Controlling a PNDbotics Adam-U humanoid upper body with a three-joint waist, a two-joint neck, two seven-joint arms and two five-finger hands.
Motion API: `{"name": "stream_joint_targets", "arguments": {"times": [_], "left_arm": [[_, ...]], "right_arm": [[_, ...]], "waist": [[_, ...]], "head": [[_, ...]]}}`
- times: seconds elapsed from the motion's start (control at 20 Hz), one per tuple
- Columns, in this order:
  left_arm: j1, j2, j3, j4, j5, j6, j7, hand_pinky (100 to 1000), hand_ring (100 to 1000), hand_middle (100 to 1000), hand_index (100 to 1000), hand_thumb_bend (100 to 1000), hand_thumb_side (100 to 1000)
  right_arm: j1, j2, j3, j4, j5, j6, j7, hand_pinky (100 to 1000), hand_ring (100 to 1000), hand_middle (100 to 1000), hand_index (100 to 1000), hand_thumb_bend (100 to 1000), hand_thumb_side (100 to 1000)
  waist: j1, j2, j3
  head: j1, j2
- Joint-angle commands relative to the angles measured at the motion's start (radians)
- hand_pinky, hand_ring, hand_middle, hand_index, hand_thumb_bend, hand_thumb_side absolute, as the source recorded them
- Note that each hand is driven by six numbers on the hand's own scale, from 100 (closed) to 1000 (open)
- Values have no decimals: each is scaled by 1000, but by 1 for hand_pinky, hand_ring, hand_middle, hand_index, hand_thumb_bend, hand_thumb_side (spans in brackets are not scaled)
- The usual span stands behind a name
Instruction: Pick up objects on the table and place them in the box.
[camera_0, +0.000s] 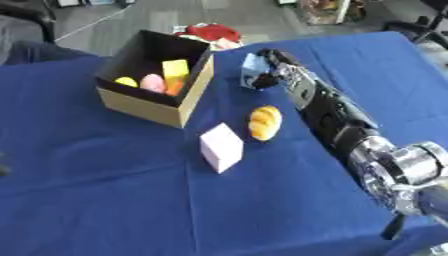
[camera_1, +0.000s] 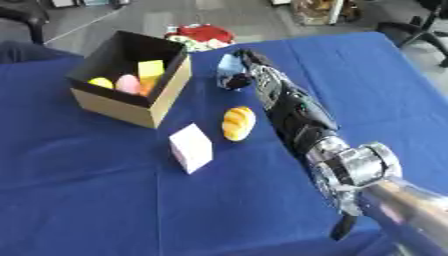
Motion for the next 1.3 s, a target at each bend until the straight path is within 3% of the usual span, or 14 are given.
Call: {"name": "stream_joint_targets", "arguments": {"times": [0.05, 0.25, 0.4, 0.65, 0.9, 0.95, 1.05, 1.15, 1.2, 1.3], "left_arm": [[-6, 2, 3, -13, -7, -2, -1, 696, 600, 613, 796, 461, 561], [-8, -3, 3, -13, -6, -1, -1, 696, 600, 613, 796, 460, 561], [-9, -6, 2, -13, -5, -1, -1, 695, 600, 613, 796, 459, 559], [-12, -11, -2, -13, -3, -1, -6, 696, 600, 613, 796, 446, 563], [-15, -18, -6, -13, -2, 0, -9, 696, 600, 613, 796, 416, 574], [-14, -18, -6, -13, -2, 1, -9, 699, 600, 613, 796, 409, 576], [-14, -20, -8, -13, -1, 3, -10, 700, 600, 614, 796, 407, 577], [-16, -23, -10, -13, -1, 3, -12, 700, 600, 614, 796, 405, 578], [-16, -24, -10, -13, -1, 4, -13, 701, 600, 614, 797, 404, 580], [-14, -23, -9, -13, -2, 4, -14, 702, 600, 613, 796, 399, 580]], "right_arm": [[-12, -13, -11, -51, 21, 16, -68, 954, 703, 437, 631, 100, 100], [-31, 14, 2, -175, -11, -31, -126, 947, 666, 396, 591, 100, 100], [-55, 46, 32, -272, -57, -71, -125, 949, 661, 398, 596, 100, 100], [-85, 115, 93, -352, -84, -119, -39, 956, 676, 420, 620, 100, 100], [-85, 179, 115, -327, -21, -136, 76, 968, 715, 461, 666, 100, 100], [-81, 189, 117, -317, -9, -139, 99, 972, 726, 473, 680, 122, 100], [-72, 209, 123, -299, 12, -149, 144, 987, 758, 524, 740, 230, 181], [-66, 220, 133, -290, 48, -162, 177, 1000, 791, 606, 843, 325, 255], [-64, 223, 135, -291, 66, -168, 184, 1000, 820, 705, 901, 389, 291], [-58, 227, 135, -296, 95, -185, 189, 1000, 844, 775, 941, 436, 322]], "waist": [[-15, 0, 0], [-15, -3, 3], [-16, -6, 9], [-16, -9, 23], [-18, -12, 36], [-19, -12, 37], [-20, -13, 38], [-20, -13, 39], [-20, -13, 38], [-20, -14, 37]], "head": [[-2, -10], [-2, -8], [-7, -8], [-22, -10], [-36, -12], [-37, -12], [-39, -12], [-39, -12], [-39, -11], [-39, -10]]}}
